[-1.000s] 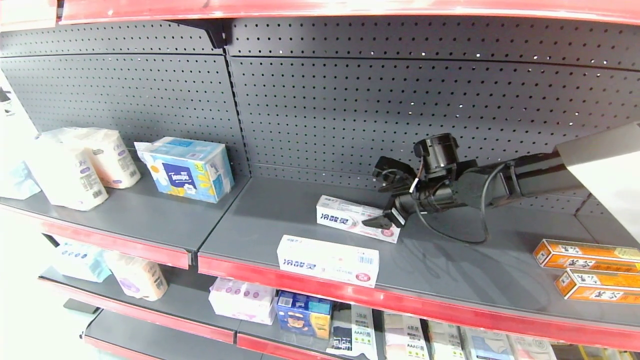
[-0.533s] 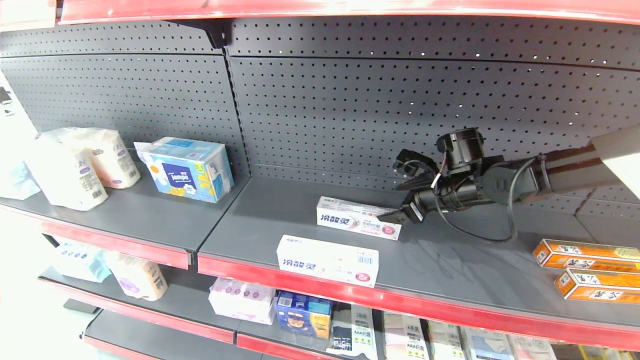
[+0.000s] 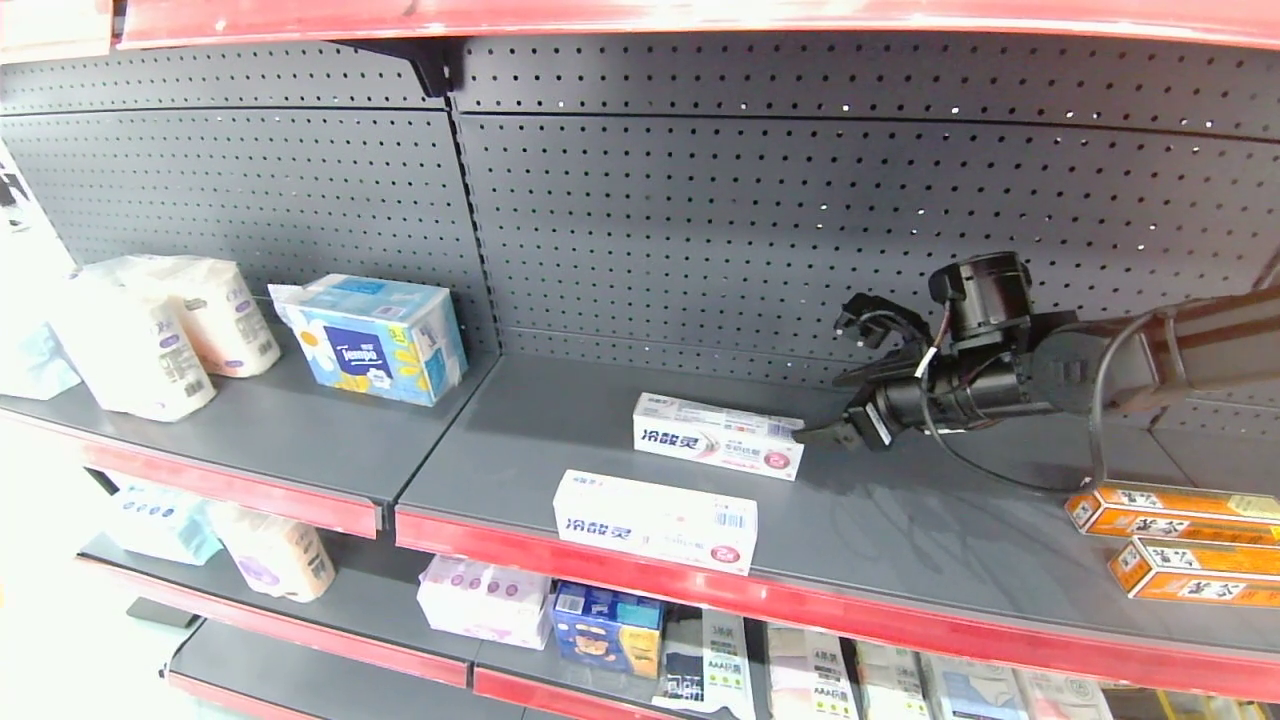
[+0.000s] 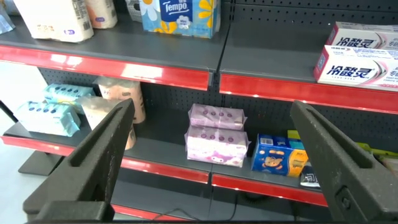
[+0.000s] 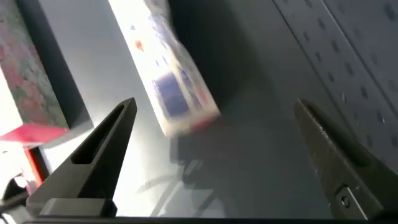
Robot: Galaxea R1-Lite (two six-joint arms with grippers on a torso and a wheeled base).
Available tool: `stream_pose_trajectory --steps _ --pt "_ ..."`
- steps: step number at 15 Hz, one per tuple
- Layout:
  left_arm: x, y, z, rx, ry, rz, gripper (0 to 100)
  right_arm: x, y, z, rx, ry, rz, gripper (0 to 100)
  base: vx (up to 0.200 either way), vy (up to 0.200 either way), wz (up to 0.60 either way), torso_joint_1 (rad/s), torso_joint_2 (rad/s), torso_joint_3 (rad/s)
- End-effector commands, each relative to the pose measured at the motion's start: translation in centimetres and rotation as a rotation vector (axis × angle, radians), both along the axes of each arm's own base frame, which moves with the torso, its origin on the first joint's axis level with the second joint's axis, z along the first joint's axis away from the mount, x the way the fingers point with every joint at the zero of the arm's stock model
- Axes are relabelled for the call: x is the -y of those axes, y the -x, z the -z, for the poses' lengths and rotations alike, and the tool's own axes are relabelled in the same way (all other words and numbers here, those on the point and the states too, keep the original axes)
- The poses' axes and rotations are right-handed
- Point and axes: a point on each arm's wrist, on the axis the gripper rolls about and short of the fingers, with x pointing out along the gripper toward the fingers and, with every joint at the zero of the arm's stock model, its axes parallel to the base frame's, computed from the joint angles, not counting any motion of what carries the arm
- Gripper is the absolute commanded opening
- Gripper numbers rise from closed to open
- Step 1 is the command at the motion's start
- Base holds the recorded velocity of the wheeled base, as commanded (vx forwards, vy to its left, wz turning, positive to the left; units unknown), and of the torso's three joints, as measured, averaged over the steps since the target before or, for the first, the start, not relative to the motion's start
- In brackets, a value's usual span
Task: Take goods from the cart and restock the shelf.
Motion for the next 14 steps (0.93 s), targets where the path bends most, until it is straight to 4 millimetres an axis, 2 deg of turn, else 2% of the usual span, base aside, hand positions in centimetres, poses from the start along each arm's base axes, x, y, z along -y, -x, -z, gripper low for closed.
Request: stream_pose_trajectory --steps 1,7,14 --pt "0.0 0.0 0.0 -0.002 0.0 0.0 100 1.1 1.0 -0.7 0.001 -0.01 0.031 100 0.0 0.0 0.0 0.0 0.0 0.0" --pt "0.0 0.0 0.0 0.001 0.002 0.0 100 2.3 2.8 -1.2 -0.073 -0.091 0.152 100 0.0 0.0 0.0 0.0 0.0 0.0" --pt "0.0 0.0 0.0 0.0 0.0 0.0 100 2.8 4.1 1.3 -0.108 -0.1 0.413 100 0.0 0.0 0.0 0.0 0.0 0.0"
